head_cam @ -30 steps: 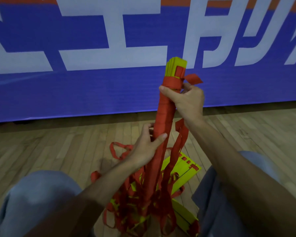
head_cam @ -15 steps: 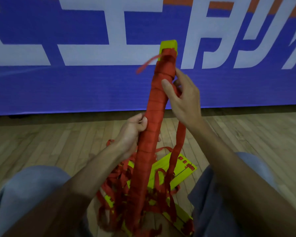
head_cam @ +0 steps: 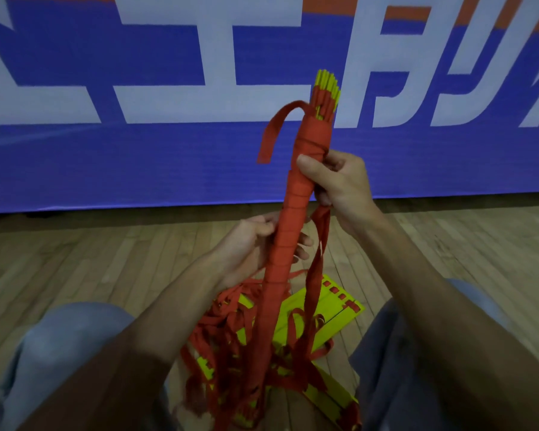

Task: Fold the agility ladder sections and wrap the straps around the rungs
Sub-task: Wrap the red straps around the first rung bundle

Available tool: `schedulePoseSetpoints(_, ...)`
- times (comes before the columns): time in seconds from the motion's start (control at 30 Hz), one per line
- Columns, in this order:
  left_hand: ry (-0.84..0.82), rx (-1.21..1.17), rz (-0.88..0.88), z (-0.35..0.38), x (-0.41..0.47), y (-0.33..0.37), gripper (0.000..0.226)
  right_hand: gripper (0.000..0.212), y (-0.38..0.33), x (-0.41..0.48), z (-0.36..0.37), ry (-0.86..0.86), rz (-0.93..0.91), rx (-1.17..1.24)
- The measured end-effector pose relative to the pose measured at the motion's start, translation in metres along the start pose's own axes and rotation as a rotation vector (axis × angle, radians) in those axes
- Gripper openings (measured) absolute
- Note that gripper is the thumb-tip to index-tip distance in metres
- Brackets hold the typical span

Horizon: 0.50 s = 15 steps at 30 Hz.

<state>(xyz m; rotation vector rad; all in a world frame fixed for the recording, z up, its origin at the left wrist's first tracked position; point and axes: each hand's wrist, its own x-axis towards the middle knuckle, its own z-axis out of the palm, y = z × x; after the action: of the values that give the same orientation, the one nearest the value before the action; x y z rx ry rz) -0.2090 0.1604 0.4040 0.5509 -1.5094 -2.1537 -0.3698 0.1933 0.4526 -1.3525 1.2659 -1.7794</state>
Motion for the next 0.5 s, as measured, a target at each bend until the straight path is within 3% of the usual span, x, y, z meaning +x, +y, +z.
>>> schedulePoseSetpoints(0.07, 0.076, 0.040, 0.004, 0.001, 0.005, -0.006, 0.041, 0.019, 0.002, 0.000, 0.004, 0.061, -0.002, -0.005)
schedulePoseSetpoints(0.13, 0.147, 0.096, 0.006, 0.001, 0.008, -0.010, 0.041, 0.048, 0.006, 0.001, 0.007, 0.148, -0.006, -0.072)
schedulePoseSetpoints(0.2, 0.191, 0.149, 0.016, 0.001, 0.010, -0.016, 0.043, 0.059, 0.011, 0.001, 0.008, 0.240, -0.006, -0.173)
schedulePoseSetpoints(0.37, 0.320, 0.448, 0.074, 0.014, 0.013, -0.034, 0.044, 0.050, 0.015, 0.002, 0.005, 0.374, -0.004, -0.354)
schedulePoseSetpoints(0.5, 0.454, 0.647, 0.204, 0.014, 0.011, -0.035, 0.025, 0.041, 0.013, 0.003, 0.005, 0.196, 0.110, -0.469)
